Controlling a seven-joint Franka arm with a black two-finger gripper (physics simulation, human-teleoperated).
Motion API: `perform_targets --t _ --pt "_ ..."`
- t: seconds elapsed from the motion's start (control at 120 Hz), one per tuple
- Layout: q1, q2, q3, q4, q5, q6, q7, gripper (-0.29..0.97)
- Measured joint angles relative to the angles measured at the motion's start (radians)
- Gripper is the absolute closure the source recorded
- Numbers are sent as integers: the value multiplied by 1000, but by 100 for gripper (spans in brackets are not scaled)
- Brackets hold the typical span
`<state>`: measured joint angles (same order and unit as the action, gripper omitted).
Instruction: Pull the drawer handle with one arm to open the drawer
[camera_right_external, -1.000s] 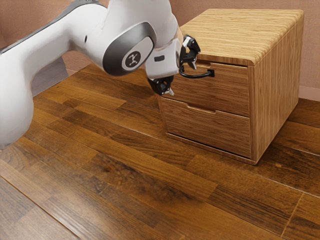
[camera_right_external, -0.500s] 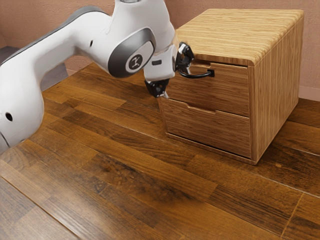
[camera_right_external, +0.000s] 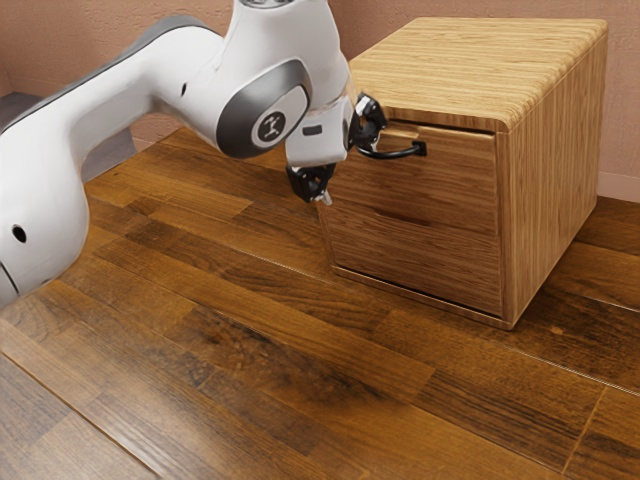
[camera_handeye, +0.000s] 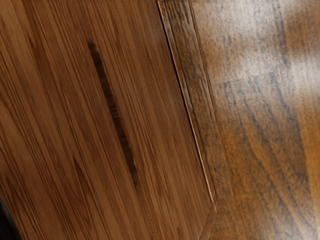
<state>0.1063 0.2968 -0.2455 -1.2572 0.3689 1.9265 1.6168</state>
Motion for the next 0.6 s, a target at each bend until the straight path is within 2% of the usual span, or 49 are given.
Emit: perform_targets --t 0.05,0.092,0.117,0.217,0.308,0.367,0.45,0.6 --pt "-1 -17 0 -2 -9 -22 1 10" --pt "-5 -64 -2 -23 -16 -50 1 32" --pt "-7 -95 -1 -44 -21 -65 1 39" --pt "-1 -225 49 -162 -56 -116 2 22" --pt "11 -443 106 -284 -83 -168 2 14" --pt "6 -526 124 -310 -103 -205 2 10" --pt "-6 -573 133 -276 -154 -278 -48 7" --pt "-57 -546 142 -186 -249 -421 -270 4"
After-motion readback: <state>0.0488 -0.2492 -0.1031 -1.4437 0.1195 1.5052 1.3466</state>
